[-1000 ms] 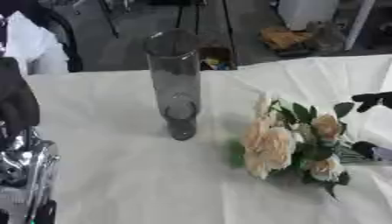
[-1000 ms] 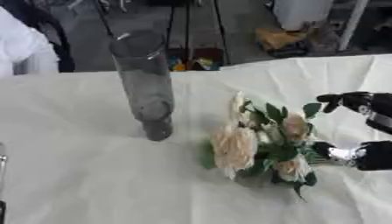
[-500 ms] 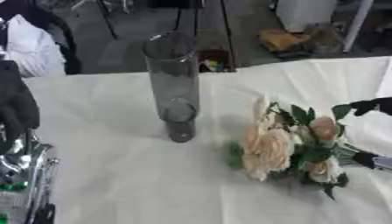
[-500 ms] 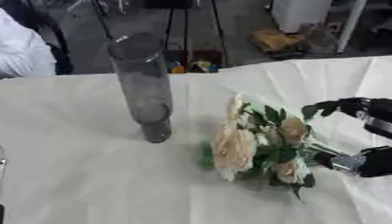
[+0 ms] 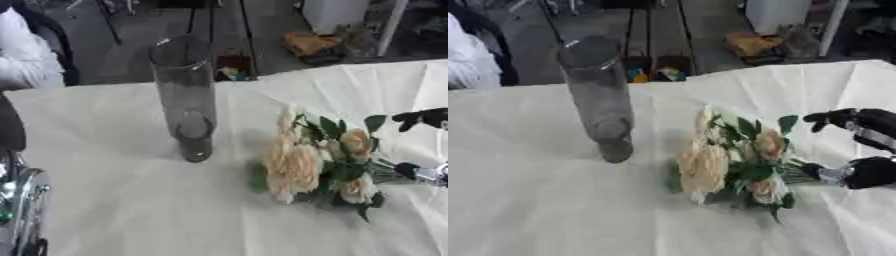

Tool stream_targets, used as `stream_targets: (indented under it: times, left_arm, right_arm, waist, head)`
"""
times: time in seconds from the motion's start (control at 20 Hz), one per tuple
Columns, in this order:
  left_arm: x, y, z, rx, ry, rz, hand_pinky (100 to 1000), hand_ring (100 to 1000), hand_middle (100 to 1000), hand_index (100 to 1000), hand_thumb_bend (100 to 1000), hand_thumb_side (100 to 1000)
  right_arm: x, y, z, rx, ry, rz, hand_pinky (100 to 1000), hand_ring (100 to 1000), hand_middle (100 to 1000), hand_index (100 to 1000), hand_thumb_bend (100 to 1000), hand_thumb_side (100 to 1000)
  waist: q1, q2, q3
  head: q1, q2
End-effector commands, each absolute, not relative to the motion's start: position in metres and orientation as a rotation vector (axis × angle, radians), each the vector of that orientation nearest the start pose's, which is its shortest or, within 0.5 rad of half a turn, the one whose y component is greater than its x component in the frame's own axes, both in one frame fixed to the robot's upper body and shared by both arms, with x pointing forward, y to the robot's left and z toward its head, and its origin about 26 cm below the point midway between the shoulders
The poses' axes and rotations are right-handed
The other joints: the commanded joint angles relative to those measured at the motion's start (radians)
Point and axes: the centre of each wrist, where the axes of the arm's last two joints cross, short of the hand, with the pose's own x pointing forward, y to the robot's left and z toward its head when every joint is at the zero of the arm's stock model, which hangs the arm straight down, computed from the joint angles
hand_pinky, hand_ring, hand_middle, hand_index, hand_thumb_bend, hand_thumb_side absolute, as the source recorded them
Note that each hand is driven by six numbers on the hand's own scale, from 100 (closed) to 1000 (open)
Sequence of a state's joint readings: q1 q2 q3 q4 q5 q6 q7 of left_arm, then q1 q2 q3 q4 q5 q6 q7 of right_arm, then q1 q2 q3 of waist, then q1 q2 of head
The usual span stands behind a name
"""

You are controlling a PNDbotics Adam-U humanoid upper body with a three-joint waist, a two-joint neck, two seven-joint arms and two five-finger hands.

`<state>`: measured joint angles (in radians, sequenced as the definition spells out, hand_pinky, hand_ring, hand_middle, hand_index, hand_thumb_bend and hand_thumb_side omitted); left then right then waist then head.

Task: Arrange flowers into the vase.

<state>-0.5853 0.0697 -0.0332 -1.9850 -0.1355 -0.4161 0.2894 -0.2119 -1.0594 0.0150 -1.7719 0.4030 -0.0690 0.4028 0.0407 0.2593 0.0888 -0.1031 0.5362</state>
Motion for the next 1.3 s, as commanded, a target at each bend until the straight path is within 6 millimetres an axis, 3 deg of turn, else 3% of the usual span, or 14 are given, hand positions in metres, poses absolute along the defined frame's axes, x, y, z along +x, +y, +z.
stream_targets:
  times: [0.05, 0.65, 1.3]
  left_arm:
    - [0.311, 0.178, 0.268, 0.062, 3.290, -0.125, 712, 824, 878, 931, 310, 1000]
    - [0.311, 0.177, 0.268, 0.074, 3.293, -0.125, 712, 824, 878, 931, 303, 1000]
    - [0.311, 0.175, 0.268, 0.091, 3.293, -0.116, 713, 823, 879, 931, 300, 1000]
  right_arm:
    - [0.303, -0.402, 0.250, -0.957, -1.358, 1.512, 905, 949, 797, 993, 409, 686]
    - [0.312, -0.412, 0.239, -0.971, -1.309, 1.511, 912, 964, 814, 1000, 426, 633]
    - [0.318, -0.422, 0.239, -1.038, -1.250, 1.640, 925, 959, 847, 974, 429, 639]
  waist:
    - [-0.003, -0.015, 0.001]
    - [0.002, -0.008, 0.008]
    - [0.002, -0.004, 0.018]
  head:
    - [-0.004, 0.002]
    - [-0.009, -0.013]
    - [-0.014, -0.012]
